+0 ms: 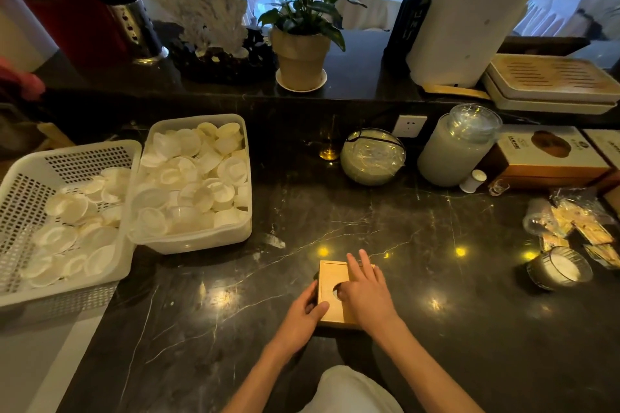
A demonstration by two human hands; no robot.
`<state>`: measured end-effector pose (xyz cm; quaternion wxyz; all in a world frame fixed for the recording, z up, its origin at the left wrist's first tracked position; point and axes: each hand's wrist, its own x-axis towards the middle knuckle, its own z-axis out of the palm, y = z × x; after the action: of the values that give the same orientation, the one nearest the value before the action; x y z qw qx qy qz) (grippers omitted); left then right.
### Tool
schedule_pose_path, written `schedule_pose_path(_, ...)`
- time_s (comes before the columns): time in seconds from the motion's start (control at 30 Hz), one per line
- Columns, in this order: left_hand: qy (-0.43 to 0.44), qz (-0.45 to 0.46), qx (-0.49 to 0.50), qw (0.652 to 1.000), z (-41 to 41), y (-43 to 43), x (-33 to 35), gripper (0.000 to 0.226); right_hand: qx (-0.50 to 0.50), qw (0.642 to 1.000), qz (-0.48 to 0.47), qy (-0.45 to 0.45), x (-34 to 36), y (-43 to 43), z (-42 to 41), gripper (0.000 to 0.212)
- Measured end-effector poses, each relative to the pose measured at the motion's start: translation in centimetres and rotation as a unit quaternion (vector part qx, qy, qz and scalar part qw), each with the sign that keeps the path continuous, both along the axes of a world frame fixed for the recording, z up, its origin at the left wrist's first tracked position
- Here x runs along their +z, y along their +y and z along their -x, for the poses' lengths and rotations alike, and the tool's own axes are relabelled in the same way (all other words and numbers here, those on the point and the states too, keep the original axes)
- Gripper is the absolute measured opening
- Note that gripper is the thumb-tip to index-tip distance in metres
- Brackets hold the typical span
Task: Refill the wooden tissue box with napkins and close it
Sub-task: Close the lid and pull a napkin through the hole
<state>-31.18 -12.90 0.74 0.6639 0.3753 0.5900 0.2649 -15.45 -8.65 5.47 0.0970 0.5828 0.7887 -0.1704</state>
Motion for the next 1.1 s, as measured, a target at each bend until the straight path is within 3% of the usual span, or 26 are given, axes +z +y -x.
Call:
schedule_pose_path(0.17, 0.005, -0.005, -0.005, 1.000, 0.0, 0.0, -0.6, 0.065, 0.006, 0.999, 0.025, -0.037, 0.5, 0.1, 0.7, 0.025)
schedule_pose_path(0.6, -0.008, -0.007, 0.000, 1.000, 0.2, 0.1, -1.8, 0.068, -0.044, 0.999, 0.003, 0.011, 1.0, -1.1, 1.1, 0.030)
schedule_pose_path(1.1, -0.017, -0.010, 0.007, 1.000, 0.3, 0.1, -3.0, 0.070, -0.025, 1.000, 0.007, -0.008, 1.2, -1.1, 0.9, 0.031)
